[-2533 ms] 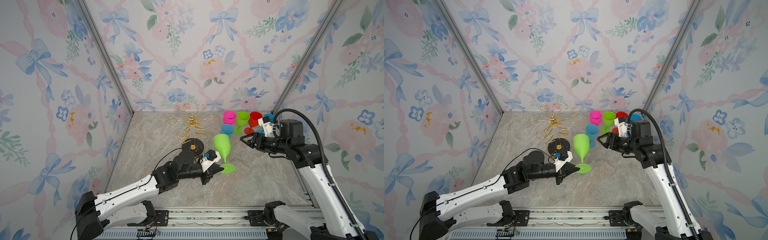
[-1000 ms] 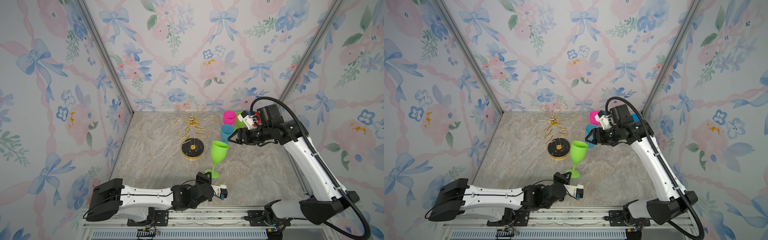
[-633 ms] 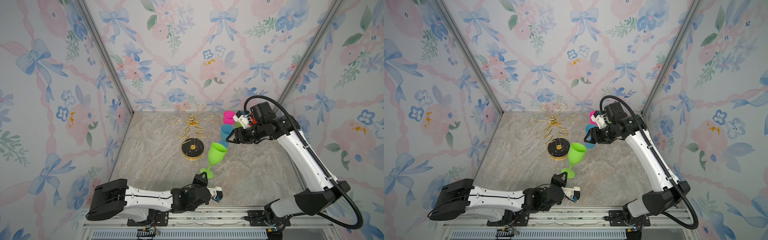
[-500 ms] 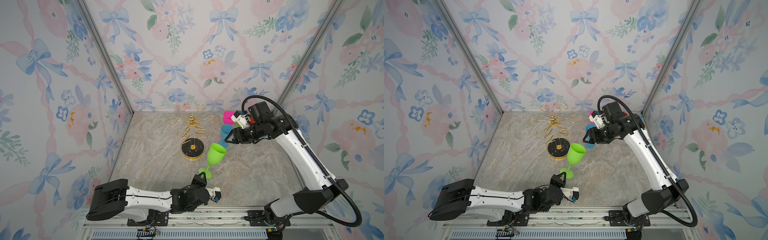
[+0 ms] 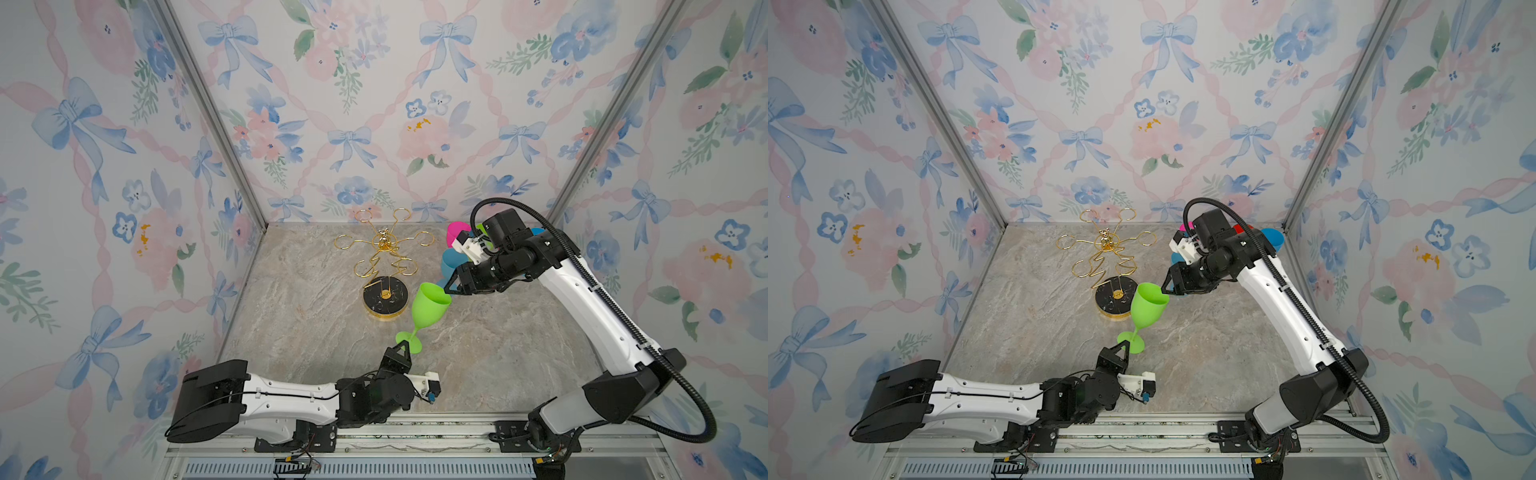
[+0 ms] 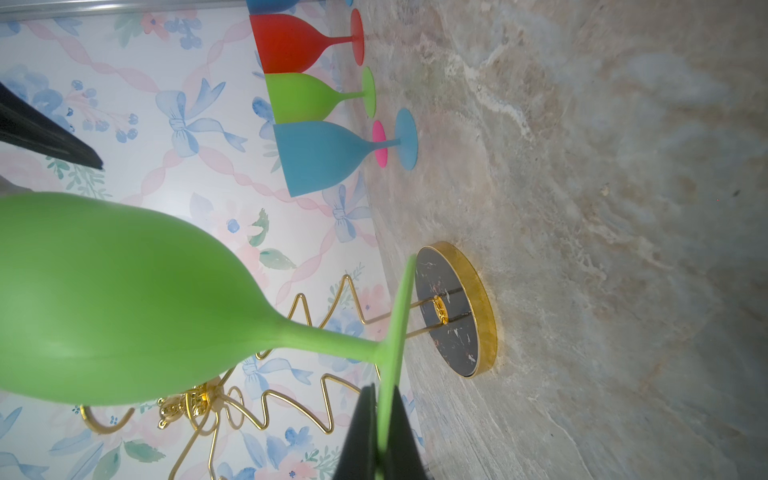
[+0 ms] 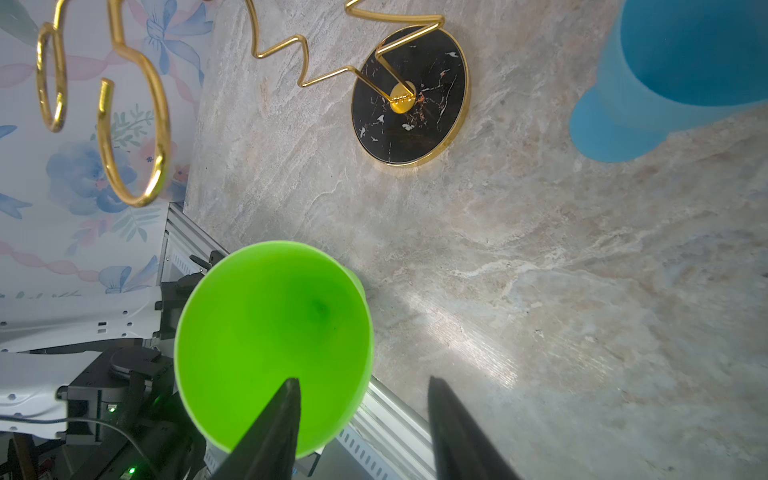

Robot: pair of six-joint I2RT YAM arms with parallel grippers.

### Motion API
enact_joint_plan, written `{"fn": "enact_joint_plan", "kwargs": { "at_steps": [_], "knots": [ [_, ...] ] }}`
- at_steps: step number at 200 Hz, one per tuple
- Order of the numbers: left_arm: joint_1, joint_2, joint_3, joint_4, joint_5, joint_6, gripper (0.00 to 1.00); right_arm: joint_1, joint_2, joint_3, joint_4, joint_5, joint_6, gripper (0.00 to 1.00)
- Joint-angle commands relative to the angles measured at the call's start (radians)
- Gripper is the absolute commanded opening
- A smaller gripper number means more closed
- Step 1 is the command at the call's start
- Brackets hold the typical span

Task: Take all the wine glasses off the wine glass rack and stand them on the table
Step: 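Close the right gripper on the green glass bowl held by the left gripper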

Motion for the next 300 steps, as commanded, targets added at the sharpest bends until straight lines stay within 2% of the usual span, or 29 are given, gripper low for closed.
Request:
{"fn": "enact_joint_plan", "kwargs": {
  "at_steps": [1, 142, 223, 300],
  "knots": [
    [-0.01, -0.009, -0.018, 0.027, -0.026, 0.019, 0.0, 0.013, 0.014, -0.022, -0.001, 0.005, -0.005, 0.51],
    [-0.011, -0.023, -0.028, 0.053, -0.048, 0.08, 0.0, 0.048, 0.083, -0.023, -0.007, -0.051, -0.012, 0.33],
    [-0.011, -0.017, -0.035, 0.074, -0.043, 0.098, 0.0, 0.052, 0.087, -0.028, -0.009, -0.055, -0.014, 0.15],
    [-0.016, 0.001, -0.017, 0.077, -0.045, 0.107, 0.02, 0.057, 0.077, -0.022, -0.012, -0.06, -0.014, 0.03]
  ]
}}
